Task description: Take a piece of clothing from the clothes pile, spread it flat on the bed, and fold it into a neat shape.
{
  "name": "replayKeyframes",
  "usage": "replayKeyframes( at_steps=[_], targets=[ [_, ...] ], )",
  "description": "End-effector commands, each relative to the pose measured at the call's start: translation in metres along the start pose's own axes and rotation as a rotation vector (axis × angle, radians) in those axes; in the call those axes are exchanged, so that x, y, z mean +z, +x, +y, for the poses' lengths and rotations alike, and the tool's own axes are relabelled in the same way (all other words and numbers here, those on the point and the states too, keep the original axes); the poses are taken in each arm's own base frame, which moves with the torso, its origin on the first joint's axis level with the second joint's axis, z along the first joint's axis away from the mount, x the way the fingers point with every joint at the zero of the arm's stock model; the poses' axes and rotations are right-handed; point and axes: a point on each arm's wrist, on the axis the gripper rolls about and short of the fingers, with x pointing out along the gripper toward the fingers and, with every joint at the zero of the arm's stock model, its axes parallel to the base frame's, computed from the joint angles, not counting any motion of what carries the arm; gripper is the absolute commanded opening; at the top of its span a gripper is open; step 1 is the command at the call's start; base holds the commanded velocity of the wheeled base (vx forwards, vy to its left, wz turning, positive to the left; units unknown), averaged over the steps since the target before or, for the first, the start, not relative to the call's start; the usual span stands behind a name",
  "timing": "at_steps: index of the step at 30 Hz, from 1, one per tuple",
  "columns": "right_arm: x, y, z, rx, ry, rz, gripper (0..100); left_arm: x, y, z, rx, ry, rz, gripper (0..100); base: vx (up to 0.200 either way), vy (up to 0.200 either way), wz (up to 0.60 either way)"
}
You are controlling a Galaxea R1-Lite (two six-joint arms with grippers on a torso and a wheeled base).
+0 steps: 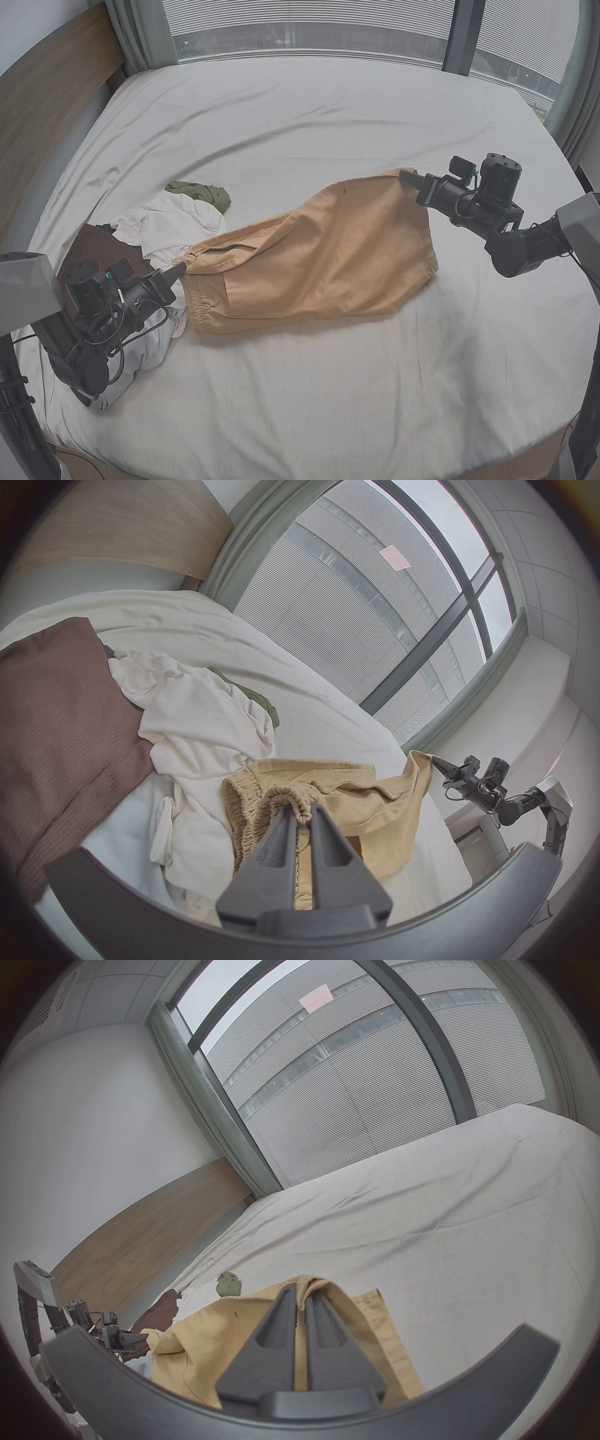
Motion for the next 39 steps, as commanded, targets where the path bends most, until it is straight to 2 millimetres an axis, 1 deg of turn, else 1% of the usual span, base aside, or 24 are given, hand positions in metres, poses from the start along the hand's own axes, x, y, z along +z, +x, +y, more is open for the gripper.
replayKeyframes(
  at_steps=[1, 4, 5, 9, 14, 19, 20, 22, 23, 25, 28, 31, 32, 34, 35, 37, 38, 39],
  targets=[
    [0.003, 0.008, -0.002, -0.007, -0.001, -0.007, 0, -0.002, 0.007, 0.002, 0.001, -0.001, -0.001, 0, 0.000, 0.000, 0.00],
    [-0.001, 0.013, -0.006, -0.011, 0.002, 0.002, 0, -0.004, 0.010, 0.004, 0.021, -0.001, -0.013, 0, 0.000, 0.000, 0.00],
    [-0.008, 0.017, -0.010, -0.016, 0.007, 0.012, 0, -0.005, 0.013, 0.006, 0.035, -0.002, -0.019, 0, 0.000, 0.000, 0.00],
    [-0.019, 0.022, -0.016, -0.034, 0.014, 0.019, 0, -0.002, 0.015, 0.007, 0.034, 0.001, -0.031, 0, 0.000, 0.000, 0.00],
    [-0.024, 0.029, -0.022, -0.045, 0.009, 0.002, 0, -0.001, 0.016, 0.008, 0.033, 0.002, -0.035, 0, 0.000, 0.000, 0.00],
    [-0.022, 0.032, -0.021, -0.041, -0.001, -0.021, 0, 0.003, 0.019, 0.010, 0.033, 0.005, -0.053, 0, 0.000, 0.000, 0.00],
    [-0.023, 0.032, -0.020, -0.038, 0.001, -0.020, 0, 0.003, 0.019, 0.010, 0.032, 0.006, -0.055, 100, 0.000, 0.000, 0.00],
    [-0.023, 0.032, -0.020, -0.038, 0.001, -0.018, 0, 0.003, 0.019, 0.010, 0.033, 0.001, -0.056, 100, 0.000, 0.000, 0.00],
    [-0.021, 0.032, -0.020, -0.038, -0.001, -0.024, 100, 0.005, 0.019, 0.011, 0.033, 0.003, -0.065, 100, 0.000, 0.000, 0.00],
    [-0.019, 0.037, -0.021, -0.032, -0.006, -0.042, 100, 0.009, 0.022, 0.011, 0.029, 0.007, -0.081, 100, 0.000, 0.000, 0.00],
    [-0.021, 0.041, -0.026, -0.031, -0.014, -0.066, 100, 0.015, 0.021, 0.016, 0.047, 0.009, -0.107, 100, 0.000, 0.000, 0.00],
    [-0.022, 0.039, -0.023, -0.034, -0.018, -0.081, 100, 0.016, 0.018, 0.016, 0.052, 0.005, -0.102, 100, 0.000, 0.000, 0.00],
    [-0.025, 0.037, -0.022, -0.041, -0.017, -0.077, 100, 0.016, 0.017, 0.015, 0.048, 0.005, -0.099, 100, 0.000, 0.000, 0.00],
    [-0.026, 0.029, -0.018, -0.050, -0.016, -0.073, 100, 0.013, 0.016, 0.013, 0.042, 0.002, -0.091, 100, 0.000, 0.000, 0.00],
    [-0.026, 0.029, -0.018, -0.050, -0.016, -0.073, 100, 0.013, 0.016, 0.013, 0.042, 0.002, -0.091, 100, 0.000, 0.000, 0.00],
    [-0.030, 0.007, -0.010, -0.059, 0.002, -0.024, 100, 0.015, 0.011, 0.002, 0.019, 0.004, -0.087, 100, 0.000, 0.000, 0.00],
    [-0.029, -0.001, -0.006, -0.059, 0.007, -0.013, 100, 0.016, 0.008, -0.001, 0.011, 0.003, -0.084, 100, 0.000, 0.000, 0.00],
    [-0.029, -0.006, -0.004, -0.059, 0.011, -0.005, 100, 0.016, 0.007, -0.002, 0.006, 0.003, -0.081, 100, 0.000, 0.000, 0.00]
  ],
)
